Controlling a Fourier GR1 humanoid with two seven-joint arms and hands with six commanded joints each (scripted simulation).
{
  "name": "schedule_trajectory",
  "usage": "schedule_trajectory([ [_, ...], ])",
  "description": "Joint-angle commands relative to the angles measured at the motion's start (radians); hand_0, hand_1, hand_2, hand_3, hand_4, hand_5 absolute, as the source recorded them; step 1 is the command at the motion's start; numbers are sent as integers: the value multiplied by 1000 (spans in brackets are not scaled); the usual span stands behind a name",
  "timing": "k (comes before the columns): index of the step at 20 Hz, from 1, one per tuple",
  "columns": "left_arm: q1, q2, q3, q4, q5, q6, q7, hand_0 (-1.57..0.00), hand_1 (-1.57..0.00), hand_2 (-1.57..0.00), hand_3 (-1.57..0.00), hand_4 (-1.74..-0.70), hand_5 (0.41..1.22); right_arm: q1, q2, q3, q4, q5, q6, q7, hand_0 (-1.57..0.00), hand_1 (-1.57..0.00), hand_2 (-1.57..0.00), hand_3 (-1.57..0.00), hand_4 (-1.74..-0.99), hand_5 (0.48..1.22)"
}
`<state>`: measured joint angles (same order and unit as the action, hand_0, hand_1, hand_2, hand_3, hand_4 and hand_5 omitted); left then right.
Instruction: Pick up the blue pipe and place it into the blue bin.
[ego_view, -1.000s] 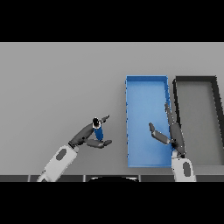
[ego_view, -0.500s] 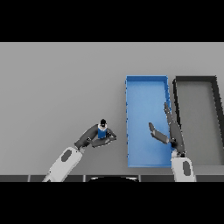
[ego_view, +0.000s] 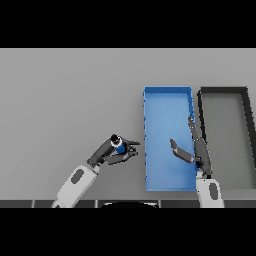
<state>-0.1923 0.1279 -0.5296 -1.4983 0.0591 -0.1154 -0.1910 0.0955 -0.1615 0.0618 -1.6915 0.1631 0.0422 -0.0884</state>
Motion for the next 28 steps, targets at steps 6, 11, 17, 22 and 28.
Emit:
schedule_trajectory([
  [6, -48, -23, -7, -92, -4, -35, 87, -1562, -1563, -1564, -1564, -1467, 1218, 4, 2, 13, 1, 27, -8, -10, 1, 1, 1, 1, -1161, 644],
  [11, -45, -32, 0, -100, -22, -58, 127, -1568, -1569, -1569, -1569, -1466, 1220, 29, 0, 11, -35, 34, -20, -12, 1, 1, 1, 1, -1141, 643],
  [17, -57, -62, 14, -82, -48, -74, 144, -1570, -1570, -1570, -1570, -1467, 1220, 114, 24, 37, -133, 114, -87, 22, 1, 1, -2, 1, -1184, 642],
  [22, -17, -60, 14, -96, -58, -109, 118, -1571, -1571, -1571, -1571, -1467, 1221, 71, -29, 15, -244, -196, 123, 54, 1, -25, -106, -1, -1209, 609],
  [28, -29, -77, 36, -114, -70, -128, 147, -1571, -1571, -1571, -1571, -1467, 1221, -137, -164, 75, -367, -436, 281, 318, 1, -9, -104, 0, -1255, 560],
])
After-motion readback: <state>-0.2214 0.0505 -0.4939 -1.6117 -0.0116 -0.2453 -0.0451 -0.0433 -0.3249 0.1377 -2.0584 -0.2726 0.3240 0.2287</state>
